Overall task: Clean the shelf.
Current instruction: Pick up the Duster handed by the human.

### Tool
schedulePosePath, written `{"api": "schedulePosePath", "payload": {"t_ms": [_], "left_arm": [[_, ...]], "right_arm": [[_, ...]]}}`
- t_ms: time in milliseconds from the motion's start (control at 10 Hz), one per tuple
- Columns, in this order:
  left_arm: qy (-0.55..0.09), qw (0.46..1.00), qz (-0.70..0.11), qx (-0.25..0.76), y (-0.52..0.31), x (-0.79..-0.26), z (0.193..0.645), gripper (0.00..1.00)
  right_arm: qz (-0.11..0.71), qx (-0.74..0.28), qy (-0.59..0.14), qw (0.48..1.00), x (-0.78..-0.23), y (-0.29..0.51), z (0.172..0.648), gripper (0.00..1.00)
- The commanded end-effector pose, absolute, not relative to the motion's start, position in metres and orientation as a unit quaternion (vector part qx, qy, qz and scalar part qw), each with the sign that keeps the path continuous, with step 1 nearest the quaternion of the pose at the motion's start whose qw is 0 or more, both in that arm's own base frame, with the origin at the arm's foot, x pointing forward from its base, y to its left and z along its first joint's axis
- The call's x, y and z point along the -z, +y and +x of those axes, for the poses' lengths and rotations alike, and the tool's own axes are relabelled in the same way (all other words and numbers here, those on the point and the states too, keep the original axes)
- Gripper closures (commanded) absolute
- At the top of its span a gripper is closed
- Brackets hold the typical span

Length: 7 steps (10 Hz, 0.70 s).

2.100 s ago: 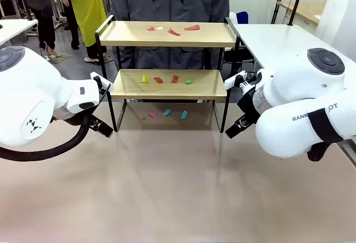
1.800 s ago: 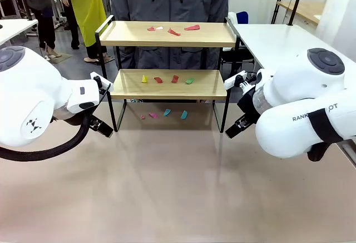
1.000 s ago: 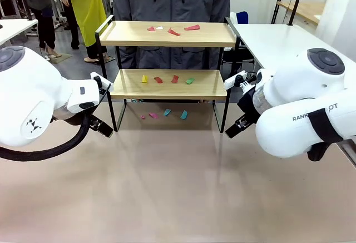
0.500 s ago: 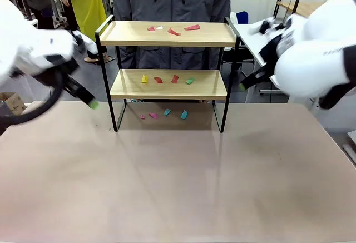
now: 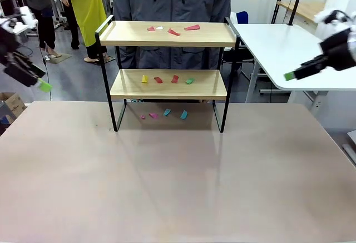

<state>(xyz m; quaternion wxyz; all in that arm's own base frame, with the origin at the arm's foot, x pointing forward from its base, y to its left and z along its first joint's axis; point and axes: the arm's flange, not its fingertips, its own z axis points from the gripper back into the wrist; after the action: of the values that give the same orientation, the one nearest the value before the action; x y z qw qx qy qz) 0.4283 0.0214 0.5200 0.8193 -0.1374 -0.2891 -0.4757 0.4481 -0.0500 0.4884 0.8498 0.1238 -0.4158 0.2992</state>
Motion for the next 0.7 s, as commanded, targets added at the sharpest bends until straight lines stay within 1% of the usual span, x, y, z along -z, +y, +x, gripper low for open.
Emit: {"api": "schedulePosePath", "payload": {"t_ms": [0,200,300,400,600], "left_arm": [[-0.312,0.784,-0.188,0.503,0.065,-0.509,0.44,0.0],[-0.328,0.77,-0.202,0.509,0.079,-0.503,0.438,0.0],[-0.32,0.774,-0.191,0.513,0.071,-0.501,0.434,0.0],[-0.328,0.78,-0.183,0.5,0.081,-0.503,0.428,0.0],[-0.328,0.78,-0.183,0.5,0.081,-0.503,0.428,0.0]], "right_arm": [[0.187,-0.323,-0.46,0.806,-0.46,-0.103,0.461,0.0],[0.213,-0.319,-0.484,0.787,-0.443,-0.128,0.463,0.0],[0.221,-0.332,-0.472,0.786,-0.442,-0.113,0.46,0.0],[0.184,-0.308,-0.465,0.809,-0.451,-0.132,0.44,0.0],[0.184,-0.308,-0.465,0.809,-0.451,-0.132,0.44,0.0]]}}
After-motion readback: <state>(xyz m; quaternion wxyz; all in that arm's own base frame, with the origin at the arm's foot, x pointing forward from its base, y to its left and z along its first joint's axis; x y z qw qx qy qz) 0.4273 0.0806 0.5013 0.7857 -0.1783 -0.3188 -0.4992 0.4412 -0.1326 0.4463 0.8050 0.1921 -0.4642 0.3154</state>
